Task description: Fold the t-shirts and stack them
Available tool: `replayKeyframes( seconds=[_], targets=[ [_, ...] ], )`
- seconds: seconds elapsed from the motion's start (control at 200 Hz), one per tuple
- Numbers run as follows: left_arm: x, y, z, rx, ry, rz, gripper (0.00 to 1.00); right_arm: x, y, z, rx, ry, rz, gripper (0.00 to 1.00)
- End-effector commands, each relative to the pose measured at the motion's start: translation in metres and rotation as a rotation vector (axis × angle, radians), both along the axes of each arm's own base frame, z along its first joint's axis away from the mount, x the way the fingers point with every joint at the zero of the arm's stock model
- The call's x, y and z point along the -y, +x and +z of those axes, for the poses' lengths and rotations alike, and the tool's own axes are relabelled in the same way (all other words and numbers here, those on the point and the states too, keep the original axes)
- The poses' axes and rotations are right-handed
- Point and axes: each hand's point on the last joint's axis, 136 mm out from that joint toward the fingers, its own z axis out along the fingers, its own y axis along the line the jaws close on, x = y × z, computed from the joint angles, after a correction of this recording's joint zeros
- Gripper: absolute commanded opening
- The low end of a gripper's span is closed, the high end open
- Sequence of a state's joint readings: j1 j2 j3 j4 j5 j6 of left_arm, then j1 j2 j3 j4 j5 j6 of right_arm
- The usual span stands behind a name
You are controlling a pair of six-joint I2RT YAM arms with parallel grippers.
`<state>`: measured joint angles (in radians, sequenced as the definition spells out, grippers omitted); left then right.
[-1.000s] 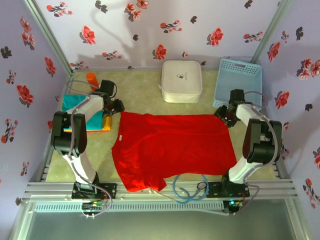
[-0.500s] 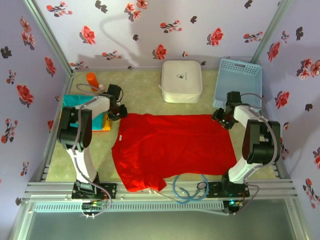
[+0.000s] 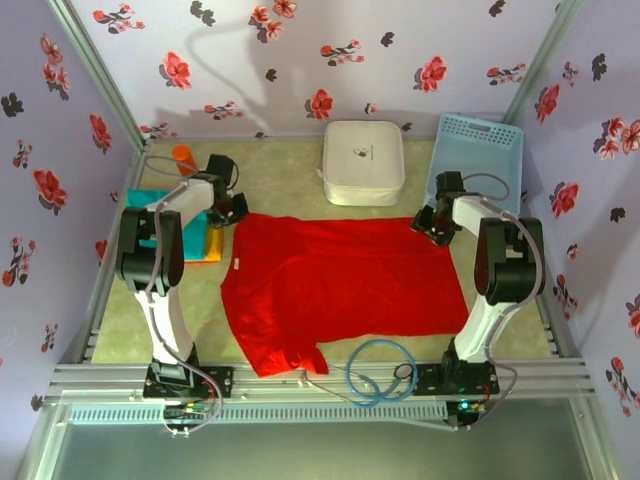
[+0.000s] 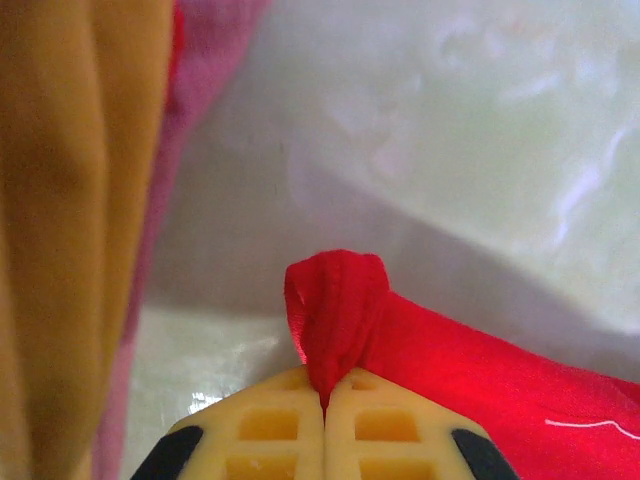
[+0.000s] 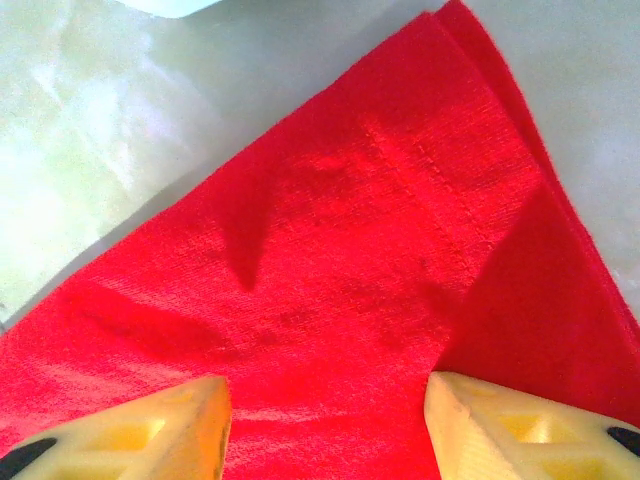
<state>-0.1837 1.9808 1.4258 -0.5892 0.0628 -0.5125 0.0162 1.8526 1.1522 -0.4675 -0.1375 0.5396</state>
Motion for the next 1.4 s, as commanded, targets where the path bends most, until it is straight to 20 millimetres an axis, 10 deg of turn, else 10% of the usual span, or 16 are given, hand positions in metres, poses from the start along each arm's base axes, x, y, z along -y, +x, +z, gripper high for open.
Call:
replayKeyframes(
  seconds=[0.0, 0.21, 0.525, 0.815, 1.145, 1.395],
  targets=[
    [-0.010, 0.012, 0.001, -0.009, 0.042, -0.019, 0.00, 0.003, 0.006, -0.015, -0.033, -0.018, -0.031, 0.55],
    [-0.009, 0.026, 0.007, 0.000, 0.044, -0.025, 0.00, 0.003, 0.014, -0.011, -0.018, -0.018, -0.034, 0.55],
    [-0.018, -0.006, 0.047, 0.017, 0.055, -0.050, 0.46, -0.011, 0.001, 0.045, 0.080, 0.014, 0.009, 0.68],
    [-0.027, -0.100, 0.088, 0.058, 0.017, -0.035, 0.62, -0.011, -0.059, 0.080, 0.099, -0.016, 0.020, 0.84],
    [-0.009, -0.234, 0.061, -0.044, -0.100, -0.005, 0.62, 0.017, -0.169, 0.082, 0.111, -0.085, -0.128, 0.99],
    [0.027, -0.288, 0.059, -0.031, -0.227, 0.037, 0.60, 0.026, -0.207, 0.061, 0.058, -0.102, -0.250, 0.99]
  ],
)
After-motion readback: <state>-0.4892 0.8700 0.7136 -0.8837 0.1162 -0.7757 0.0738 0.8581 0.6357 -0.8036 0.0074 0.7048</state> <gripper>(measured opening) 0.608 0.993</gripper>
